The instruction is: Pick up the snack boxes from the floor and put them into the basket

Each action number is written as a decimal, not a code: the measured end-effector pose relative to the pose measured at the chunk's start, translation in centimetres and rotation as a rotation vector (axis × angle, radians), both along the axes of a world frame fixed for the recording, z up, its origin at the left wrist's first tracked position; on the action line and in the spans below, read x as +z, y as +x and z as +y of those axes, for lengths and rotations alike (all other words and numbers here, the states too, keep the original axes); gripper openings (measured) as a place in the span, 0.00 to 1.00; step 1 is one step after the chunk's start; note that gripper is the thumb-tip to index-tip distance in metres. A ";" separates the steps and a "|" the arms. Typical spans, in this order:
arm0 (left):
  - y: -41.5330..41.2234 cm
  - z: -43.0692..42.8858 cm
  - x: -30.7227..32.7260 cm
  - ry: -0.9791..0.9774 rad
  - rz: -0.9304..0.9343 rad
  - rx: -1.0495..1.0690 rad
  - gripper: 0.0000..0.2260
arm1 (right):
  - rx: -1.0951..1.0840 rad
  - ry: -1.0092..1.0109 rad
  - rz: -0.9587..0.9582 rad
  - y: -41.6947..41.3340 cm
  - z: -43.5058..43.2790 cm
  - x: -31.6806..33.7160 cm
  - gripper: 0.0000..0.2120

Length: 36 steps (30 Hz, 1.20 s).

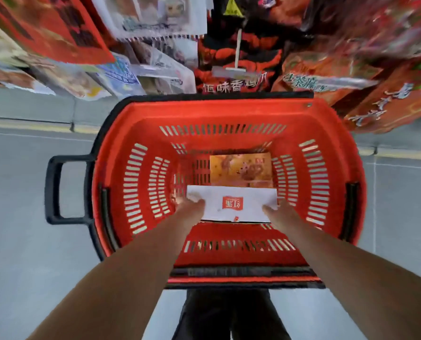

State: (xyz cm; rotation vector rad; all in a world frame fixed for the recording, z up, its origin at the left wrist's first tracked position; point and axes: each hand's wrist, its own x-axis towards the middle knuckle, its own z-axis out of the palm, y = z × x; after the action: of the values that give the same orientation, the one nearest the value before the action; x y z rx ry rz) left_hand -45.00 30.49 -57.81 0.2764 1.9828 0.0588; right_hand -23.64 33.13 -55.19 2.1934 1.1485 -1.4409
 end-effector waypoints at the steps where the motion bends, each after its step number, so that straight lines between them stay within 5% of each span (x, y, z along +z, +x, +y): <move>1: 0.1 -0.6 -2.2 -0.012 -0.004 -0.007 0.31 | 0.004 -0.019 -0.014 0.3 -0.3 -2.1 0.26; 7: 1.3 -2.3 -9.1 -0.120 -0.012 -0.042 0.31 | 0.103 -0.123 -0.036 1.0 -1.2 -9.1 0.16; 14: 3.7 -2.1 -14.9 -0.066 -0.116 -0.057 0.24 | 0.090 -0.117 -0.070 2.8 0.5 -14.4 0.18; 18: 4.9 -1.7 -15.7 -0.098 -0.179 -0.180 0.21 | -0.023 -0.088 -0.122 3.8 0.4 -15.6 0.19; 21: 5.1 -1.4 -14.6 -0.151 -0.179 -0.289 0.28 | -0.150 -0.018 -0.120 3.4 0.2 -14.8 0.20; 23: 5.0 -0.6 -13.2 -0.114 -0.107 -0.334 0.32 | -0.203 0.014 -0.086 3.0 0.4 -13.2 0.20; 27: 5.7 2.2 -6.4 0.045 -0.003 -0.444 0.24 | -0.210 0.082 -0.001 3.4 0.6 -6.9 0.22; 36: 11.1 5.5 20.3 0.406 -0.324 -0.288 0.09 | -0.681 0.465 0.134 4.7 -2.4 13.8 0.11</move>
State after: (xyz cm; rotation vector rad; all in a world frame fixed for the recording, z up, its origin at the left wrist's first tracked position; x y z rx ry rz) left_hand -33.87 35.96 -37.55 0.7633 1.5808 0.3032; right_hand -18.92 30.76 -41.38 3.0640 0.8689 -1.7144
